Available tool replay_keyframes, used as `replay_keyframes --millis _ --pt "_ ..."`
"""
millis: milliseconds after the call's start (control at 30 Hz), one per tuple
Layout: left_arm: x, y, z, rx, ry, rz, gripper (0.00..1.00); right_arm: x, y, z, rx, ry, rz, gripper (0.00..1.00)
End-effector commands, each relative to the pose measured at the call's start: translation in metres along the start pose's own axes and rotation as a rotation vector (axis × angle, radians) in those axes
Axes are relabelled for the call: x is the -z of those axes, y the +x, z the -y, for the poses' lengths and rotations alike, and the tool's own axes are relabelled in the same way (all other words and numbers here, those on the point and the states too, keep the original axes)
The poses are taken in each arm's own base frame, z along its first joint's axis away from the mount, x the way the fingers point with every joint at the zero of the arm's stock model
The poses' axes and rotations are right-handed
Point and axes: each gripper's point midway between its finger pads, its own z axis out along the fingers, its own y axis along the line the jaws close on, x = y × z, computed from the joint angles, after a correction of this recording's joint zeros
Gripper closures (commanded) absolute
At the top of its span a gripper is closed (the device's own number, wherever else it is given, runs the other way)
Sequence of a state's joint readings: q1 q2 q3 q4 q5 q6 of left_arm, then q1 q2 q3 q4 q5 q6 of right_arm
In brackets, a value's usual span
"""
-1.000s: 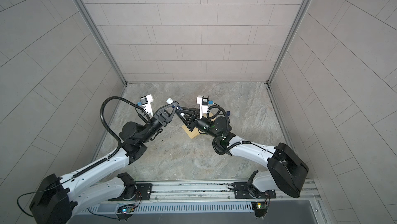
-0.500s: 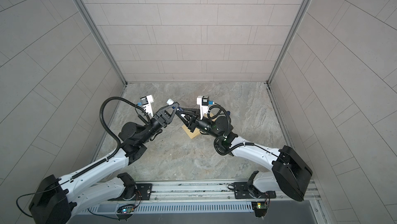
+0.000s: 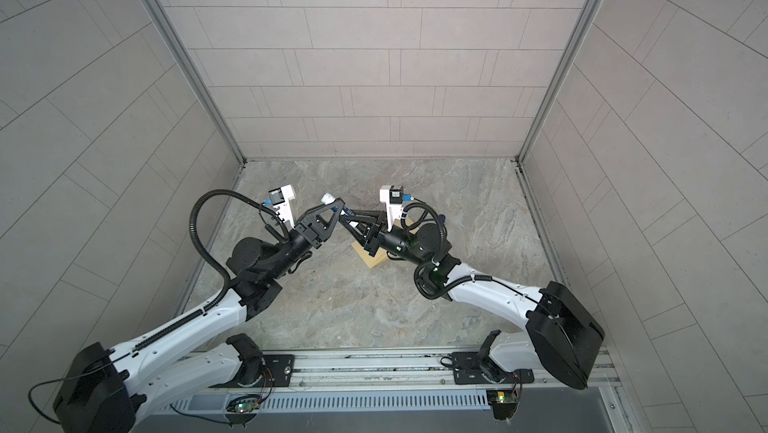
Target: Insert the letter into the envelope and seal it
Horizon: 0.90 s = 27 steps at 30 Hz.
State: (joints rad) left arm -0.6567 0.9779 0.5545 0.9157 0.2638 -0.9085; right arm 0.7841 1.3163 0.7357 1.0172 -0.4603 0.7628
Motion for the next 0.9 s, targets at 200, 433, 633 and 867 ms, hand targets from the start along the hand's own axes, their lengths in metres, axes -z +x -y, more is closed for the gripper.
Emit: replay_keyframes --millis 200,433,633,867 --pt "0.004 -0.009 0.007 -0.075 0.027 0.029 0.98 -0.008 -0.008 -0.005 -0.024 -0.030 -0.005 0.85" --pt "0.003 -0.008 0.006 -0.077 0.022 0.024 0.98 -0.004 -0.005 -0.008 0.034 -0.011 -0.065 0.72" --pt "0.002 -0.005 0.004 -0.084 0.012 0.004 0.98 0.003 -0.005 -0.009 0.119 0.034 -0.111 0.65" --pt "0.001 -0.002 -0.001 -0.093 -0.013 -0.012 0.99 0.010 -0.008 -0.012 0.196 0.066 -0.153 0.58"
